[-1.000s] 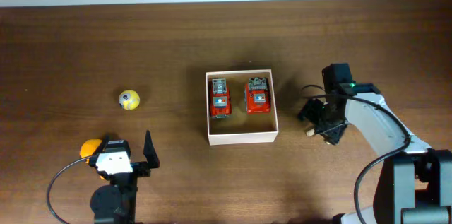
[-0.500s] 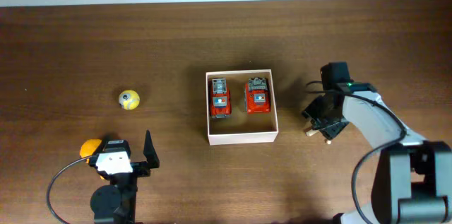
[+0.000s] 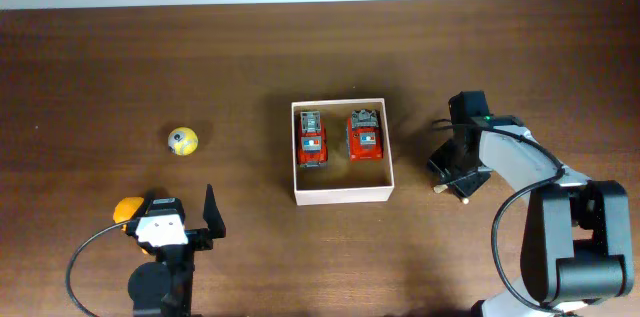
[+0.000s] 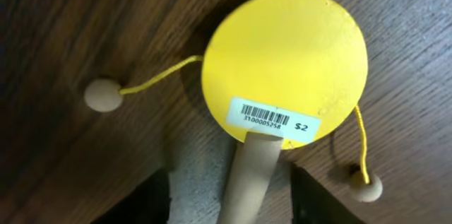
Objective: Pack container
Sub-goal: 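Lower the right gripper and grasp the paddle toy's wooden handle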
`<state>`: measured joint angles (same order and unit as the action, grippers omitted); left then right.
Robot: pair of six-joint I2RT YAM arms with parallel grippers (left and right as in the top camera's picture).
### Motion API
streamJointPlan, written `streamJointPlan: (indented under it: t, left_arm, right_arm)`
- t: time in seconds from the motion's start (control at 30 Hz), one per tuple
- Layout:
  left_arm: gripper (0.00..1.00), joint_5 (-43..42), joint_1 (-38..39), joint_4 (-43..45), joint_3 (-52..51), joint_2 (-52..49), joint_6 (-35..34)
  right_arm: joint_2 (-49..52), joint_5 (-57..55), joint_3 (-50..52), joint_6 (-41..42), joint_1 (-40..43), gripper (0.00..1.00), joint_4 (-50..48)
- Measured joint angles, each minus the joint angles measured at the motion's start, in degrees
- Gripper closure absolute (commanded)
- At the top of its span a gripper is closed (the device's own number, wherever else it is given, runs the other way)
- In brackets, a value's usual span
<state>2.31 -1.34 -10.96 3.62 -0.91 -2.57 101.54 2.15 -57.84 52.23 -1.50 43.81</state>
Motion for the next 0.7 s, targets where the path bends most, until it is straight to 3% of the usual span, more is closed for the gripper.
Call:
streamJointPlan:
  t: [0.2, 0.7]
  left_arm:
    - [0.01, 0.0, 0.0, 0.0, 0.0, 0.0, 0.0]
    - [0.01, 0.0, 0.0, 0.0, 0.0, 0.0, 0.0]
  right_arm:
    - [0.0, -0.15, 0.0, 0.07, 0.0, 0.64, -0.66]
    - [-0.09, -0.37, 0.9, 0.15, -0.02, 0.66, -0.83]
